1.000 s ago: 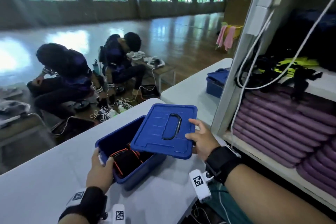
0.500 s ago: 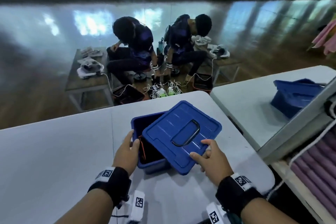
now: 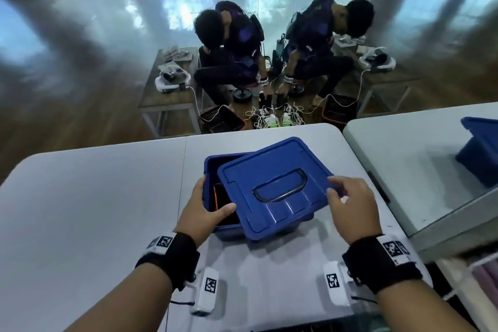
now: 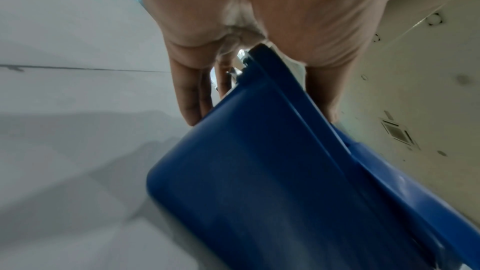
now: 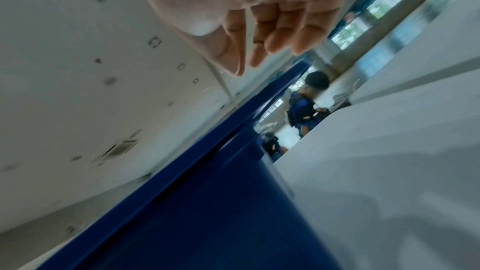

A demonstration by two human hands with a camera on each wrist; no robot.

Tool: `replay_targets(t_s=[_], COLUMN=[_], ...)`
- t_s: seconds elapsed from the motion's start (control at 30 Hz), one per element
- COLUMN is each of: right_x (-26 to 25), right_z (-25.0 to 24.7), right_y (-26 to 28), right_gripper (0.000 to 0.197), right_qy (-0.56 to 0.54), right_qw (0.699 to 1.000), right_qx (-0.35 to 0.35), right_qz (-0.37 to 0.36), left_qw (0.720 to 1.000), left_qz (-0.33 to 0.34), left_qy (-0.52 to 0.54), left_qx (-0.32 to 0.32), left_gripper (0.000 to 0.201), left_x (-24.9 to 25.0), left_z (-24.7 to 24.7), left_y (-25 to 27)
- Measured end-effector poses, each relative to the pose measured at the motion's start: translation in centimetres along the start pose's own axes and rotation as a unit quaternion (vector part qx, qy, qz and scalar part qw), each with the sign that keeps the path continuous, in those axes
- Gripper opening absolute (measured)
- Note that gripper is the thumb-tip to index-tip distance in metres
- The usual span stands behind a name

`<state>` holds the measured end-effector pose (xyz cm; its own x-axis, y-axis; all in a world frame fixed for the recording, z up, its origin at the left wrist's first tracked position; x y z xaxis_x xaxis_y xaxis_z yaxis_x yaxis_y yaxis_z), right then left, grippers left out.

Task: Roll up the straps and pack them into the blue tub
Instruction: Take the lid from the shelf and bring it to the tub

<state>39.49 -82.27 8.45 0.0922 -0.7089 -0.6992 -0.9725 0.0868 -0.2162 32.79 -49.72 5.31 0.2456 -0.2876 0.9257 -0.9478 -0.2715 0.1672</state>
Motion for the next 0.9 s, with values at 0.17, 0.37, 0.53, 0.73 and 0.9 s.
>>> replay_targets(t_s=[0.17,0.37,0.53,0.73,0.9], right_x=[2.6,1.4,-0.1,-0.3,0.6], right_z=[0.4,1.0,1.6,2.3,3.3], right_y=[-4.0,-4.2,-3.5,-3.0,-3.2], right_gripper=[0.052,0.039,0.035,0.018,0.011], right_qy=[0.052,0.031,0.152,0.086,0.005], right_qw=[0.989,0.991,0.974,0.982,0.982], right_qx=[-0.127,-0.121,-0.17,-0.165,-0.183], right_qz=[0.048,0.045,-0.007,0.003,0.035], left_qw=[1.0,0.999,0.991,0.979,0.977], left_qz=[0.007,0.005,-0.037,-0.051,-0.1], left_qy=[0.003,0.003,0.04,0.016,0.044], left_qx=[0.017,0.054,0.121,0.199,0.185], left_gripper=[0.075,0.062,0.04,0.031,0.048], left_x=[0.5,0.4,0.0,-0.4,-1.1], left_z=[0.7,1.6,1.7,0.4,-0.6], left_y=[0.2,0.5,0.6,0.0,-0.4])
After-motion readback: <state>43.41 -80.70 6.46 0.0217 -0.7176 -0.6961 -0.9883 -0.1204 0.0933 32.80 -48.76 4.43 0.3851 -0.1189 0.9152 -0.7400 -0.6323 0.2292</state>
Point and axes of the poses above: each hand's wrist, its own y-axis away from the middle knuckle, its own z-axis out of the palm, x = y × z, the point moved 2 cm from there along -y, towards the middle knuckle, and after that the axes turned 1 degree about y, right-handed, at the moved point
